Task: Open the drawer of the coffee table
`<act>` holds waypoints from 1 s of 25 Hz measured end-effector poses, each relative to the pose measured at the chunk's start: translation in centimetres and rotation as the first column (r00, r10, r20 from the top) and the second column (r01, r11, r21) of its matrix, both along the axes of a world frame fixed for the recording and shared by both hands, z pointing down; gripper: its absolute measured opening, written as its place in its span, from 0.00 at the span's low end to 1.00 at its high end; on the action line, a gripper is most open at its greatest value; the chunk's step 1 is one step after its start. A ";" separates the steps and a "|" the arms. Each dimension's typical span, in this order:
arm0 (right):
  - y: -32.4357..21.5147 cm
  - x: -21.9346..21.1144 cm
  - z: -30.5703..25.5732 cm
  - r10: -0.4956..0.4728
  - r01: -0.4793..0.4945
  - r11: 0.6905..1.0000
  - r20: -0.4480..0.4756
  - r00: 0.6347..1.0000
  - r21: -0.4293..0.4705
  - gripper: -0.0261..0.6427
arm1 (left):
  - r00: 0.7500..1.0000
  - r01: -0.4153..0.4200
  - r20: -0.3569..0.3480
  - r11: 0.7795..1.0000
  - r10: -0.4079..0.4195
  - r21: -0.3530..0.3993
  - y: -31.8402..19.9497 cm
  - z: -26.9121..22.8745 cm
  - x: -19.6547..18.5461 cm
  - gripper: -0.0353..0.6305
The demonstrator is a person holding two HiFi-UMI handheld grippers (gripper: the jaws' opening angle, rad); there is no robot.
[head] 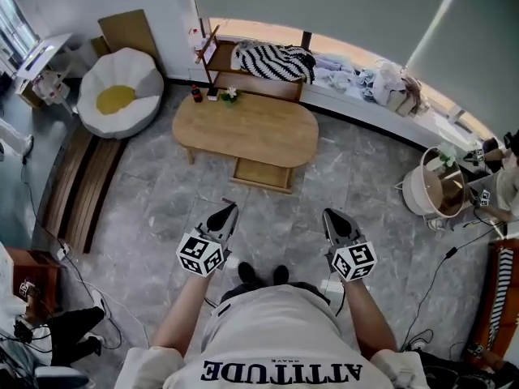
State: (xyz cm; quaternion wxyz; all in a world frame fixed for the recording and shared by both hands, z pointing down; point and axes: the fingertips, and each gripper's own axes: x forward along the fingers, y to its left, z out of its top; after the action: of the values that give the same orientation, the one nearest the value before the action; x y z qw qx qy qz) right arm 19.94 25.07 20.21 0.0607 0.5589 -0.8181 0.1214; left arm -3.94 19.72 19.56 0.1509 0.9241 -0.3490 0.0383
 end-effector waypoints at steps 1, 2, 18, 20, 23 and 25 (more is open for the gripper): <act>0.0 0.4 -0.1 0.008 -0.008 1.000 -0.005 1.000 0.003 0.06 | 1.000 0.011 0.000 1.000 -0.011 0.001 0.1 -0.2 -0.1 0.08; -0.2 0.7 -0.3 0.013 -0.013 1.000 -0.011 1.000 0.008 0.07 | 1.000 0.021 0.000 1.000 -0.021 0.004 0.2 -0.4 -0.3 0.08; 0.1 -0.1 -2.0 -0.003 0.006 0.998 -0.046 0.999 0.062 0.06 | 0.995 0.067 0.064 0.996 -0.071 0.066 0.6 -1.4 -0.7 0.08; 0.0 -0.1 -2.0 -0.005 0.008 0.998 -0.042 0.999 0.063 0.06 | 0.995 0.064 0.067 0.996 -0.069 0.068 0.6 -1.5 -0.6 0.08; -0.2 -0.3 -2.1 -0.014 0.017 0.998 -0.042 0.999 0.065 0.06 | 0.995 0.061 0.068 0.996 -0.066 0.070 0.3 -1.5 -0.6 0.08; -0.3 -0.4 -2.2 -0.019 0.021 0.998 -0.037 0.999 0.065 0.06 | 0.996 0.061 0.066 0.996 -0.066 0.072 0.1 -1.6 -0.6 0.08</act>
State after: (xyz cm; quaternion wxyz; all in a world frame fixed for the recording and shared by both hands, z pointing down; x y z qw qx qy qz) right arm 19.57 24.76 18.04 0.0583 0.5546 -0.8258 0.0837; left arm -4.54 19.86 17.97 0.1075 0.9154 -0.3842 0.0529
